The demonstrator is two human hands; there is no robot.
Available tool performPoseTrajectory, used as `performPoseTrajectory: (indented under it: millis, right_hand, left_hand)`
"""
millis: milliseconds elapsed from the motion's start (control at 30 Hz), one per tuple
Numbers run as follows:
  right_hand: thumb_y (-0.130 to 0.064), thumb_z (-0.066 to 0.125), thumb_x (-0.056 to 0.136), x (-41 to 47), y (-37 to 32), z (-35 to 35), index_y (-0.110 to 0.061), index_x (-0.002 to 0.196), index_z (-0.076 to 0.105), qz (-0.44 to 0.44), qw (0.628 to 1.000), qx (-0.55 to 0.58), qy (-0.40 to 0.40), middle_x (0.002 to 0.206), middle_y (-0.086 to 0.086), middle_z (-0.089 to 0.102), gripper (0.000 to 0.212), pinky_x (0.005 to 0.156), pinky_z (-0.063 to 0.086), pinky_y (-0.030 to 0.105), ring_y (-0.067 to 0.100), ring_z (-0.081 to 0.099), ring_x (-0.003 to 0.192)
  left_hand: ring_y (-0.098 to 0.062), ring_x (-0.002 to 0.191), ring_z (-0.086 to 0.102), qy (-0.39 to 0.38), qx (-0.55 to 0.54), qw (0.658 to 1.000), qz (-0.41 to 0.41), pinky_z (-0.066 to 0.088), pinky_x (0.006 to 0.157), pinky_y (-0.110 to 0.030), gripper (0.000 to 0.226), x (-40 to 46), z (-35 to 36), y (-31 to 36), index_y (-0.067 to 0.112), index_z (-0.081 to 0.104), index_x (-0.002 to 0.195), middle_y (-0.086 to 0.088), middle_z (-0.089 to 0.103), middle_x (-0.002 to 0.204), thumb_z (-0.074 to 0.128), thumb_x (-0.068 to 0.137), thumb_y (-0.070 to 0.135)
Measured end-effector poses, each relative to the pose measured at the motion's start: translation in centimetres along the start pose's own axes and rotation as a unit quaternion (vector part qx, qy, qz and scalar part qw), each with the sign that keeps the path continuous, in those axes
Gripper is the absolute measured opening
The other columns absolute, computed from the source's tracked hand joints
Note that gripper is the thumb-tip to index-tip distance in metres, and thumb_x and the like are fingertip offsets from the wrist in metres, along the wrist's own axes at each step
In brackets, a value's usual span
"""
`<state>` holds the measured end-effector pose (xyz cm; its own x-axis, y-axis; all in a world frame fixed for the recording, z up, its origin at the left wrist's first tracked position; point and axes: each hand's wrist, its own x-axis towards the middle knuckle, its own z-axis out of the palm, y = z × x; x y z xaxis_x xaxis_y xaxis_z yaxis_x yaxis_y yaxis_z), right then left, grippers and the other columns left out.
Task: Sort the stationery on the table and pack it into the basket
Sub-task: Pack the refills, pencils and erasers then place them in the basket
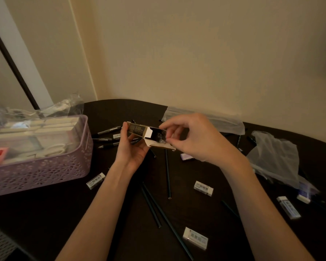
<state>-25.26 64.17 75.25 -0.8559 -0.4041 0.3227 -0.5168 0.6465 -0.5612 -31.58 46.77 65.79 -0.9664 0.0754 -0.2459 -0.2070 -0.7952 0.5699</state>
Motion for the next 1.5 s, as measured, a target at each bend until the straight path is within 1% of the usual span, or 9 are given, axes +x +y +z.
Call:
performPoseTrajectory:
  millis: [100, 300, 467, 633, 967, 1133, 1267, 1367, 1500]
  right_hand:
    - [-0.008, 0.074, 0.081, -0.2, 0.4, -0.9, -0.025, 0.095, 0.071, 0.016, 0.999, 0.044, 0.021, 0.079, -0.009, 0.067, 0.022, 0.060, 0.046, 0.011, 0.000, 0.061, 0.071]
    - [-0.018, 0.073, 0.083, -0.2, 0.9, -1.3, -0.026, 0.083, 0.072, 0.028, 0.999, 0.030, 0.018, 0.078, -0.014, 0.067, 0.008, 0.078, 0.049, 0.011, -0.004, 0.061, 0.072]
    - [-0.012, 0.061, 0.092, -0.1, 5.1, -2.6, -0.017, 0.103, 0.070, 0.155, 0.979, -0.091, 0.092, 0.091, -0.007, 0.063, 0.015, 0.075, 0.047, 0.021, 0.006, 0.059, 0.084]
    - [-0.005, 0.067, 0.084, -0.2, 10.6, -1.6, -0.013, 0.101, 0.067, 0.346, 0.926, -0.150, 0.024, 0.106, 0.007, 0.065, 0.019, 0.088, 0.052, 0.038, 0.021, 0.061, 0.098]
    - [-0.017, 0.069, 0.086, -0.1, 11.9, 1.4, -0.012, 0.100, 0.061, 0.374, 0.907, -0.192, -0.001, 0.095, 0.006, 0.061, 0.017, 0.078, 0.055, 0.038, 0.022, 0.061, 0.088]
    - [-0.020, 0.069, 0.085, -0.1, 9.9, 0.7, -0.008, 0.095, 0.065, 0.318, 0.929, -0.188, -0.005, 0.086, 0.011, 0.063, 0.016, 0.072, 0.053, 0.040, 0.023, 0.062, 0.079]
    - [-0.016, 0.070, 0.082, 0.2, 5.1, -1.4, -0.014, 0.087, 0.059, 0.140, 0.969, -0.040, 0.201, 0.071, -0.002, 0.057, 0.012, 0.059, 0.046, 0.023, 0.007, 0.051, 0.062]
    - [-0.004, 0.068, 0.080, -0.3, 1.2, -2.1, -0.010, 0.085, 0.055, -0.018, 0.947, 0.090, 0.307, 0.067, -0.003, 0.052, 0.015, 0.052, 0.042, 0.016, 0.005, 0.048, 0.058]
    - [0.003, 0.061, 0.078, -1.1, -1.3, -2.4, -0.010, 0.084, 0.049, -0.143, 0.916, 0.148, 0.344, 0.070, 0.000, 0.049, 0.019, 0.048, 0.040, 0.014, 0.009, 0.048, 0.057]
  left_hand:
    - [-0.030, 0.090, 0.072, 0.018, -0.015, 1.000, 0.002, 0.059, 0.083, -0.041, 0.063, 0.2, -0.1, 0.1, 0.009, 0.048, 0.135, -0.020, 0.065, 0.111, 0.059, 0.089, 0.050]
    - [-0.032, 0.100, 0.068, 0.025, -0.015, 1.000, -0.004, 0.058, 0.083, -0.043, 0.060, 0.0, 0.2, -0.1, 0.009, 0.047, 0.133, -0.021, 0.061, 0.115, 0.059, 0.090, 0.049]
    - [-0.033, 0.106, 0.065, 0.033, -0.035, 0.999, -0.018, 0.056, 0.085, -0.046, 0.059, -0.1, 0.3, -0.2, 0.009, 0.047, 0.132, -0.022, 0.061, 0.117, 0.060, 0.090, 0.048]
    - [-0.035, 0.108, 0.064, 0.026, -0.048, 0.998, -0.029, 0.055, 0.087, -0.047, 0.058, -0.1, 0.6, -0.6, 0.009, 0.049, 0.131, -0.022, 0.060, 0.123, 0.058, 0.090, 0.048]
    - [-0.033, 0.109, 0.065, 0.007, -0.036, 0.998, -0.053, 0.056, 0.085, -0.045, 0.060, -0.3, 0.8, -0.5, 0.008, 0.050, 0.134, -0.021, 0.063, 0.123, 0.059, 0.090, 0.049]
    - [-0.034, 0.108, 0.065, 0.004, -0.041, 0.997, -0.058, 0.058, 0.083, -0.044, 0.062, -0.3, 0.7, -0.5, 0.008, 0.048, 0.136, -0.021, 0.062, 0.123, 0.060, 0.089, 0.048]
    - [-0.034, 0.101, 0.068, 0.010, -0.056, 0.997, -0.053, 0.057, 0.085, -0.044, 0.060, -0.1, 0.7, -0.4, 0.009, 0.051, 0.133, -0.022, 0.063, 0.120, 0.060, 0.089, 0.049]
    - [-0.036, 0.105, 0.065, 0.018, -0.088, 0.995, -0.053, 0.055, 0.085, -0.047, 0.058, -0.2, 0.6, -0.3, 0.009, 0.052, 0.131, -0.024, 0.061, 0.121, 0.060, 0.089, 0.048]
    - [-0.039, 0.110, 0.063, 0.017, -0.110, 0.993, -0.050, 0.055, 0.085, -0.049, 0.056, 0.0, 0.4, -0.3, 0.007, 0.052, 0.128, -0.027, 0.059, 0.123, 0.059, 0.090, 0.048]
